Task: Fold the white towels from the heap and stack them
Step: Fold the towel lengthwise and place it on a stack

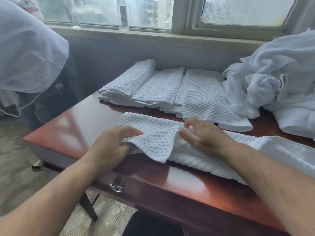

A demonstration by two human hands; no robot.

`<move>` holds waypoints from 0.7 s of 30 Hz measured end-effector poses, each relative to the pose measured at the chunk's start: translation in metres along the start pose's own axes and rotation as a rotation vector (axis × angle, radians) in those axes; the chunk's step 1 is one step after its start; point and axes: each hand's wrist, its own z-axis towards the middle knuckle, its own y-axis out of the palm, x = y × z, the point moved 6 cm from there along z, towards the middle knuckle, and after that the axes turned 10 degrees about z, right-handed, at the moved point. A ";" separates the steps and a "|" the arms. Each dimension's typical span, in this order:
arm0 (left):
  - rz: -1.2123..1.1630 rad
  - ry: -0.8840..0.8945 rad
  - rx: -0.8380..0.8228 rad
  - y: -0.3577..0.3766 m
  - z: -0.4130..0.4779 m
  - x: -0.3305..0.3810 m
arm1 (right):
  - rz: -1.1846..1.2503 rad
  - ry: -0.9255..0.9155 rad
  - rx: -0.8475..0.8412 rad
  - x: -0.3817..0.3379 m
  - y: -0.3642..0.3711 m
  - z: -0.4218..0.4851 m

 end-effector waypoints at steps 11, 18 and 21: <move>0.030 -0.495 -0.099 -0.010 0.041 -0.034 | -0.096 -0.037 -0.004 -0.033 -0.024 0.025; 0.472 -0.511 -0.261 -0.020 0.058 -0.041 | -0.299 0.261 -0.060 -0.015 -0.003 0.044; 0.494 -0.530 -0.267 -0.020 0.060 -0.048 | -0.342 0.298 -0.027 -0.004 -0.004 0.039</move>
